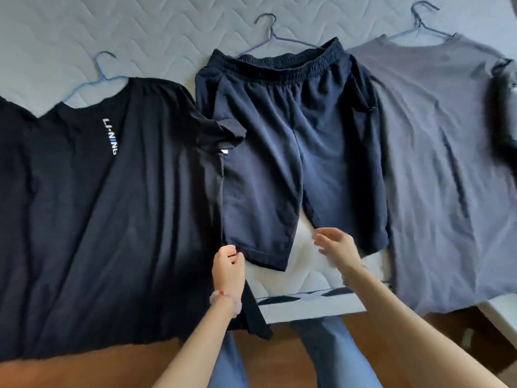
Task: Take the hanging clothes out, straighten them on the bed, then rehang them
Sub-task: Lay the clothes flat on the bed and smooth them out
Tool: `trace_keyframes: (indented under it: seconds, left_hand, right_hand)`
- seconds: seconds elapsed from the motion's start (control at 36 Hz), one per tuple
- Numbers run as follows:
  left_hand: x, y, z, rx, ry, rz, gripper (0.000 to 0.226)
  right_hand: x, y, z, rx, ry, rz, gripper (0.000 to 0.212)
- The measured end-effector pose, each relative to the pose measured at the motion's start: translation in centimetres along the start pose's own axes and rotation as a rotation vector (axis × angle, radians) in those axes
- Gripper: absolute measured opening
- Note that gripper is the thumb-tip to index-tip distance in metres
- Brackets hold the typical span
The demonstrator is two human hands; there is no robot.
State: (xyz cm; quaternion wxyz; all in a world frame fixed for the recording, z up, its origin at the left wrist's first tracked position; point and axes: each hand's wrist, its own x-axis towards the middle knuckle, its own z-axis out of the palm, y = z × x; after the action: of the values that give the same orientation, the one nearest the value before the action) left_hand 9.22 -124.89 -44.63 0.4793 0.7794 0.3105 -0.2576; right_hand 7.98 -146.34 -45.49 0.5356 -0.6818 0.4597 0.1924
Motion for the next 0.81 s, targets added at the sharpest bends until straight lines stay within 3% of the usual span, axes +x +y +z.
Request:
trace_keyframes:
  seconds: [0.06, 0.14, 0.25, 0.31, 0.44, 0.56, 0.61, 0.72, 0.81]
  left_hand:
    - [-0.2, -0.1, 1.3, -0.058, 0.003, -0.116, 0.01]
    - [-0.5, -0.2, 2.2, -0.18, 0.001, -0.161, 0.016]
    - [-0.1, -0.3, 2.0, -0.486, -0.007, -0.198, 0.024]
    - [0.5, -0.2, 1.8, -0.568, 0.002, -0.19, 0.018]
    - [2.3, 1.0, 2.1, -0.732, 0.039, -0.19, 0.049]
    - [3.1, 2.0, 2.8, -0.725, 0.071, -0.178, 0.028]
    - [3.4, 2.4, 3.5, -0.748, 0.072, -0.181, 0.034]
    - [3.7, 4.6, 5.1, -0.725, -0.07, -0.146, 0.037]
    - [3.5, 7.0, 6.5, -0.919, -0.259, -0.279, 0.044]
  right_hand:
    - [-0.4, -0.4, 1.8, -0.026, -0.169, 0.007, 0.03]
    - [-1.3, -1.4, 4.4, 0.033, -0.32, 0.087, 0.041]
    - [-0.4, -1.6, 6.0, 0.136, -0.292, 0.193, 0.043]
    - [-0.2, -1.8, 5.4, 0.205, -0.327, 0.204, 0.039]
    - [0.4, -2.3, 0.9, 0.251, -0.351, -0.03, 0.034]
    - [1.5, -3.0, -1.7, 0.416, -0.376, -0.029, 0.021]
    - [1.8, -3.8, -2.3, 0.506, -0.376, -0.007, 0.021]
    - [2.0, -5.4, -2.5, 0.59, -0.402, 0.043, 0.021]
    - [1.9, -5.9, -2.5, 0.611, -0.435, 0.078, 0.021]
